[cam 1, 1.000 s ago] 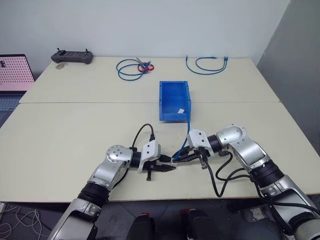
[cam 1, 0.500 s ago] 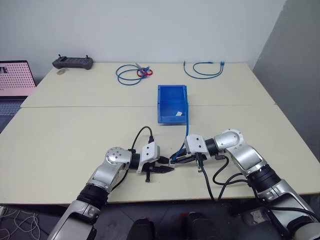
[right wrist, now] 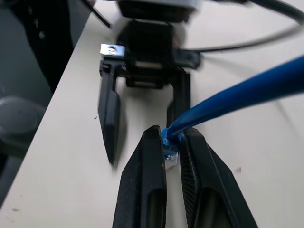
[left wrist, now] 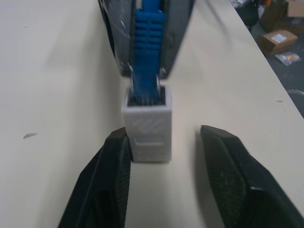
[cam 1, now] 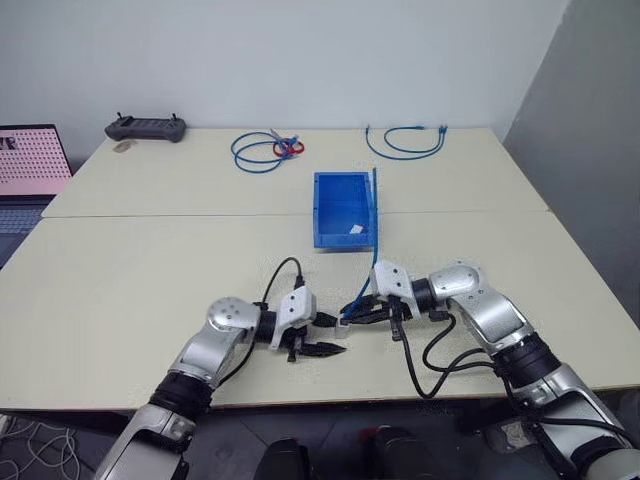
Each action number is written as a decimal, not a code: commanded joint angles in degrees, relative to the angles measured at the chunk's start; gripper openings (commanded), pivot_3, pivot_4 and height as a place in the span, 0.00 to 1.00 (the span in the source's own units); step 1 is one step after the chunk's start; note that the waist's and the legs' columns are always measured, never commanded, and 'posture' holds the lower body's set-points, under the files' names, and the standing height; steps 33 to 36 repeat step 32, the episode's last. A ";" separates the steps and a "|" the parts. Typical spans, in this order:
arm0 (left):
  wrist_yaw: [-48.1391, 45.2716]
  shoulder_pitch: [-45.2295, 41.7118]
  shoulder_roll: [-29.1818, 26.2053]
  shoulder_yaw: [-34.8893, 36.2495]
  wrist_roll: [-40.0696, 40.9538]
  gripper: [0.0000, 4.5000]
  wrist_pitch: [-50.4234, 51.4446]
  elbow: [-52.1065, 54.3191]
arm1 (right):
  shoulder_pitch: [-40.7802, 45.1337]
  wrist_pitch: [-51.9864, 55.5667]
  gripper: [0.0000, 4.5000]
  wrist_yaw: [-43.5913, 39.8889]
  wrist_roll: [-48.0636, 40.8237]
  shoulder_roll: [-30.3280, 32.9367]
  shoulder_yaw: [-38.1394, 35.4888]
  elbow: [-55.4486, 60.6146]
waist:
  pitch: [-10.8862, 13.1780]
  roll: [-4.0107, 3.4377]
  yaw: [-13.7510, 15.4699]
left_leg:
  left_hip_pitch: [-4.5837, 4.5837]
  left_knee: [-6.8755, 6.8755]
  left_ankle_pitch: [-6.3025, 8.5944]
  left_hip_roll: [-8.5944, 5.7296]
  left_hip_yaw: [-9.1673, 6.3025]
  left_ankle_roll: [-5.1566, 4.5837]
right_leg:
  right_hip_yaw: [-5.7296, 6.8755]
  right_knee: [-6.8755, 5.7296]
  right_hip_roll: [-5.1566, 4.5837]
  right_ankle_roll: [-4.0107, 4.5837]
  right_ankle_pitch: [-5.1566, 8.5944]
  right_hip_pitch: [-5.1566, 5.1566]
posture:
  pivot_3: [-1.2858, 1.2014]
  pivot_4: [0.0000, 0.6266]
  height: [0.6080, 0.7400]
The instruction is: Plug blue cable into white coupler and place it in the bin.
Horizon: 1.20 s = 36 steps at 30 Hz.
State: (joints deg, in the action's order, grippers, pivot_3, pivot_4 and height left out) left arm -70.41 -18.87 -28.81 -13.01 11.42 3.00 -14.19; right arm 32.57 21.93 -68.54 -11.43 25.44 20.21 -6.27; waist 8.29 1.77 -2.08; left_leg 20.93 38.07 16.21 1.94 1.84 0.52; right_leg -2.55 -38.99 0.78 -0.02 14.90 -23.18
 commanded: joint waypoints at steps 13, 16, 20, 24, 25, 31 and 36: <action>42.14 5.99 14.13 18.32 7.08 1.00 18.01 33.39 | 37.69 19.73 0.21 40.58 -10.37 -12.55 -31.57 -33.73 | 0.75 -0.17 0.26 | 1.20 -0.01 -0.01 -0.17 -0.12 0.04 | 0.16 0.03 -0.24 0.21 -0.27 -0.96 | 0.52 0.24 1.00; 45.15 7.36 16.57 15.31 5.59 1.00 18.71 35.23 | 42.09 14.34 0.37 42.55 -8.67 -12.99 -32.12 -43.50 | 0.76 -0.19 0.42 | 1.38 -0.08 -0.01 -0.30 -0.07 0.04 | 0.17 0.22 -0.39 0.20 -0.27 -0.97 | 0.52 0.24 1.00; 47.38 8.24 17.68 14.10 5.55 1.00 19.84 36.55 | 43.05 11.78 0.59 41.36 -5.81 -11.66 -29.62 -47.83 | 0.76 -0.19 0.40 | 1.80 -0.03 -0.01 -0.34 -0.02 0.05 | 0.16 0.42 -0.46 0.07 -0.36 -1.23 | 0.52 0.24 1.00; 49.56 8.40 18.19 15.03 6.19 1.00 21.66 35.96 | 37.58 12.85 0.78 37.87 -2.89 -8.08 -25.85 -41.76 | 0.77 -0.20 0.55 | 1.91 -0.04 -0.01 -0.34 -0.06 0.05 | 0.22 0.46 -0.48 0.06 -0.37 -1.31 | 0.52 0.24 1.00; 50.49 8.16 18.49 15.55 6.25 1.00 22.07 35.44 | 35.69 13.93 0.83 36.93 -2.93 -7.19 -25.36 -38.78 | 0.77 -0.20 0.64 | 1.92 -0.04 -0.01 -0.34 -0.08 0.05 | 0.23 0.46 -0.48 0.06 -0.37 -1.31 | 0.52 0.24 1.00; 56.11 7.07 20.72 19.38 7.08 1.00 24.77 31.73 | 13.57 27.94 0.83 37.93 -7.29 -1.62 -26.15 -0.94 | 0.77 -0.22 0.65 | 1.90 0.02 -0.01 -0.34 -0.18 0.05 | 0.30 0.46 -0.47 0.01 -0.37 -1.22 | 0.52 0.24 1.00; 56.89 6.98 21.06 20.39 7.50 1.00 25.00 31.32 | 10.22 29.30 0.83 39.41 -7.70 -1.76 -26.93 4.69 | 0.77 -0.22 0.65 | 1.91 0.01 -0.01 -0.34 -0.25 0.05 | 0.35 0.46 -0.46 0.01 -0.37 -1.20 | 0.52 0.24 1.00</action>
